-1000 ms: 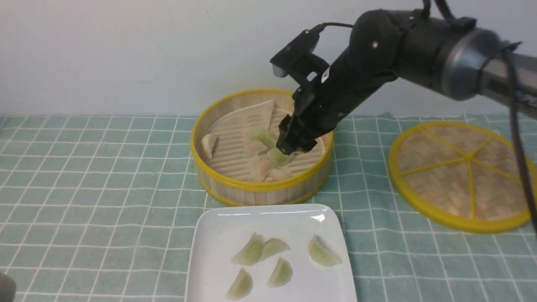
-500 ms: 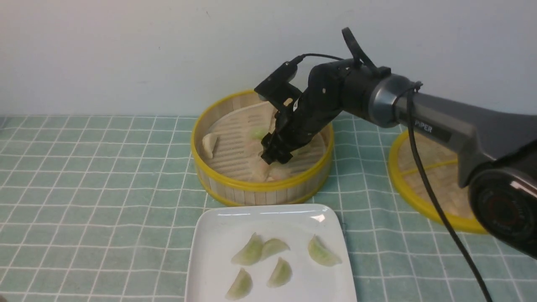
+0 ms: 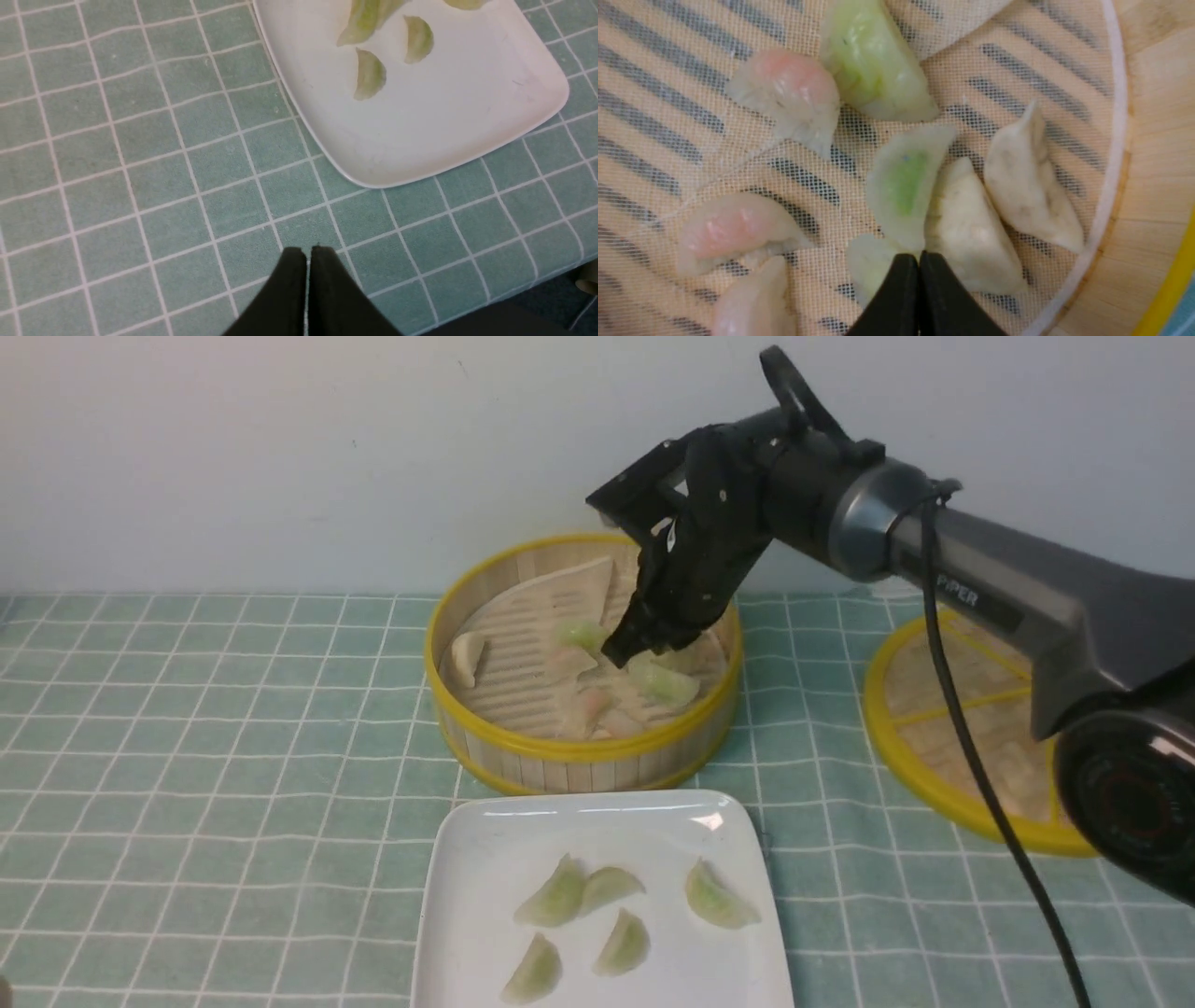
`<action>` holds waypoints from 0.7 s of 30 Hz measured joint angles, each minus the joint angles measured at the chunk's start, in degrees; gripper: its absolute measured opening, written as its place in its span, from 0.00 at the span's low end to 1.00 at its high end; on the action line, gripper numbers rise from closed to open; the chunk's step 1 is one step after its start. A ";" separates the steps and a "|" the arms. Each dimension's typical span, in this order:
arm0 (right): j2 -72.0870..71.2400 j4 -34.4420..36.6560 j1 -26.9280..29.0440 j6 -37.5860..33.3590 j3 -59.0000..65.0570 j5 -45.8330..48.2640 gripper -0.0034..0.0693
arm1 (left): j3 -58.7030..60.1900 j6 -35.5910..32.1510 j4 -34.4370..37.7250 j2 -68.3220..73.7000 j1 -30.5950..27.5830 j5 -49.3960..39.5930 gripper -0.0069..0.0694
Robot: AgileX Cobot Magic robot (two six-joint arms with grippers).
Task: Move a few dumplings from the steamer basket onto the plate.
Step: Use the right arm to grab a dumpling from inside the steamer
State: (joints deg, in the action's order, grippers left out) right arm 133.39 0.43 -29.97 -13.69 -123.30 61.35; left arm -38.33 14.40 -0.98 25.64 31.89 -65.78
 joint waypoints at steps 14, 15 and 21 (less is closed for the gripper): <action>2.12 3.36 0.00 -4.61 -3.90 9.15 0.21 | 0.00 1.05 -0.53 0.00 0.00 -0.05 0.08; 2.62 2.80 0.00 -4.61 -3.90 9.07 0.25 | 0.00 1.05 -0.53 0.00 0.00 -0.05 0.08; 5.23 0.60 0.00 -4.61 -3.90 7.30 0.58 | 0.00 1.05 -0.65 0.00 0.00 -1.50 0.08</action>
State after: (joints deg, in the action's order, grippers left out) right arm 138.62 1.03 -29.97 -18.30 -127.20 68.65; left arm -38.33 15.45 -1.62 25.64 31.89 -67.28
